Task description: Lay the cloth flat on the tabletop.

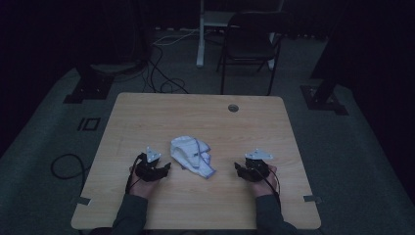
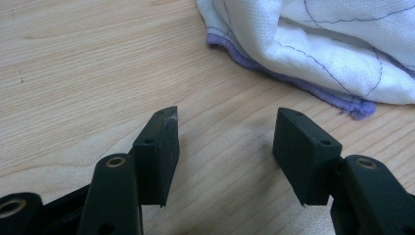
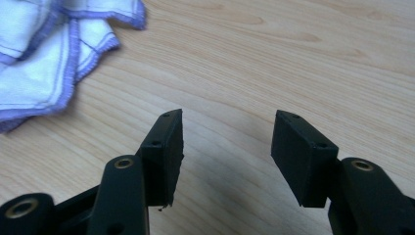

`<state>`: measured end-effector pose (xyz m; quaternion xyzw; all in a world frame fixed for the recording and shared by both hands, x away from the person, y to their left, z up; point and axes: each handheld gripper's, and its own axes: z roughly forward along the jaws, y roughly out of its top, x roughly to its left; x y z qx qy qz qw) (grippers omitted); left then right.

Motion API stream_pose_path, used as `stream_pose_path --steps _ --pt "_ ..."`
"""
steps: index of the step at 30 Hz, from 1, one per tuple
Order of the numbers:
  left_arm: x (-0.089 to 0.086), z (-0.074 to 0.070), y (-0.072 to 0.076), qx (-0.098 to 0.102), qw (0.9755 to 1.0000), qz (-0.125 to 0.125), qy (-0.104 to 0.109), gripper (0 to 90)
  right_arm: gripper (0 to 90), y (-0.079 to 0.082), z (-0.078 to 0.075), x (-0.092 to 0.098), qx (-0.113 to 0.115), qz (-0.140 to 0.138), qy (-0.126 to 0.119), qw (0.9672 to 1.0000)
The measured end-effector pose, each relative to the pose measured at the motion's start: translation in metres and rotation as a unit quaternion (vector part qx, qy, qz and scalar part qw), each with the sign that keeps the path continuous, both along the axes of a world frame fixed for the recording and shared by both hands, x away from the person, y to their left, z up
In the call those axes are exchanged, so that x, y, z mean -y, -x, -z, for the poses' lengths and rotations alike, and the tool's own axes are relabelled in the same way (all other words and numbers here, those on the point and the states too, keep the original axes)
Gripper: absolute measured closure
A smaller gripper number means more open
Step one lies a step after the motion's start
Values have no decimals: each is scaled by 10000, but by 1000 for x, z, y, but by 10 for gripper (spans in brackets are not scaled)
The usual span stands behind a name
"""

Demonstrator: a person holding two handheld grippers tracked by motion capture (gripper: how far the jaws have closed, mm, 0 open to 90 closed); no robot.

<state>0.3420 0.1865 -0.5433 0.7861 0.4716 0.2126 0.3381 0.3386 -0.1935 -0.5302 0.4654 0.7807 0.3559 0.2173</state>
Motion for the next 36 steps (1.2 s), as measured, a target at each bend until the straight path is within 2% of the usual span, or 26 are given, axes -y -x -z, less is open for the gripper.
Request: stream_pose_path --steps 16,23,28,34,36 --pt "0 0 0 14 10000 14 11 448 492 2 -16 -12 170 -295 -39 9994" --pt "0 0 1 21 10000 -1 6 448 558 -2 -24 -27 249 -641 -10 9976" --pt "1 0 1 19 10000 -2 8 453 588 -3 -25 -34 246 -767 -5 9968" --pt "3 -1 3 -9 9999 119 -1 516 612 -3 -27 -42 259 -917 -7 9955" --pt "4 -2 4 -6 9999 161 -12 581 615 -3 -27 -46 256 -969 -14 9950"
